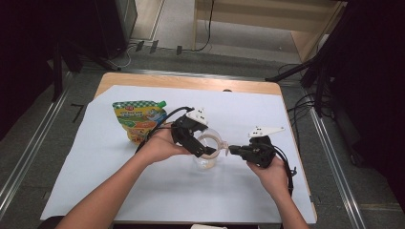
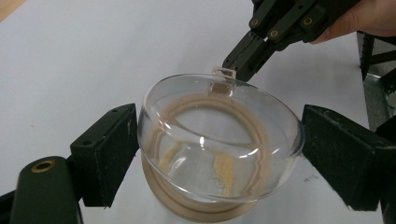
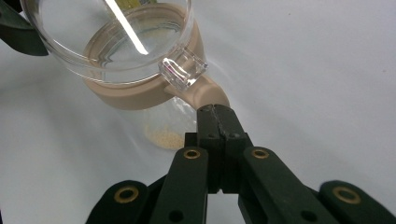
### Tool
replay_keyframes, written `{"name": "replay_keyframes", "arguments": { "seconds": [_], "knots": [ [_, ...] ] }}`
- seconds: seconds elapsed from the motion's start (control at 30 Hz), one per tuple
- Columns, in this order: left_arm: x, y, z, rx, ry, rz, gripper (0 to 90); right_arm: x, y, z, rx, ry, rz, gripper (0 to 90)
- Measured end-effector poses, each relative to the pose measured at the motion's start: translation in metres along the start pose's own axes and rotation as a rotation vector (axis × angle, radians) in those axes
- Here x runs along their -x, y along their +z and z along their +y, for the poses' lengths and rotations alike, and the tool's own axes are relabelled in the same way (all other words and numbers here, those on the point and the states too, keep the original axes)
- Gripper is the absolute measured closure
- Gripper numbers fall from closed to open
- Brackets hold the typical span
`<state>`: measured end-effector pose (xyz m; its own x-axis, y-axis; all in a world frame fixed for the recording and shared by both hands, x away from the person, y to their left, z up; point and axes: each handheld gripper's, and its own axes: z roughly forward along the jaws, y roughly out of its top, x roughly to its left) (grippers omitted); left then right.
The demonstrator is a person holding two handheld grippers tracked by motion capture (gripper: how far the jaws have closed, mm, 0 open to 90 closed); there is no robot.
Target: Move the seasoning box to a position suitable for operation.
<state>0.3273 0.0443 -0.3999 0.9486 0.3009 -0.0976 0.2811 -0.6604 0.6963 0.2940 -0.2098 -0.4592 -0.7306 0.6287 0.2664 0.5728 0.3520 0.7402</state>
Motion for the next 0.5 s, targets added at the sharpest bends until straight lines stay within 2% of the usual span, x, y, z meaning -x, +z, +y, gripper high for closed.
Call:
{"name": "replay_keyframes", "arguments": {
  "seconds": [0.17, 0.33, 0.5],
  "knots": [
    [0.003, -0.004, 0.013, 0.033, 0.000, -0.012, 14.9, 0.000, 0.000, 0.000, 0.004, 0.002, 0.006, 90.0],
    [0.008, -0.003, 0.025, 0.005, 0.031, 0.010, 15.1, -0.001, 0.000, 0.000, 0.003, -0.001, 0.002, 90.0],
    [0.009, -0.001, 0.032, 0.004, 0.030, 0.012, 15.1, 0.000, 0.000, -0.001, 0.008, 0.002, 0.006, 90.0]
  ]
}}
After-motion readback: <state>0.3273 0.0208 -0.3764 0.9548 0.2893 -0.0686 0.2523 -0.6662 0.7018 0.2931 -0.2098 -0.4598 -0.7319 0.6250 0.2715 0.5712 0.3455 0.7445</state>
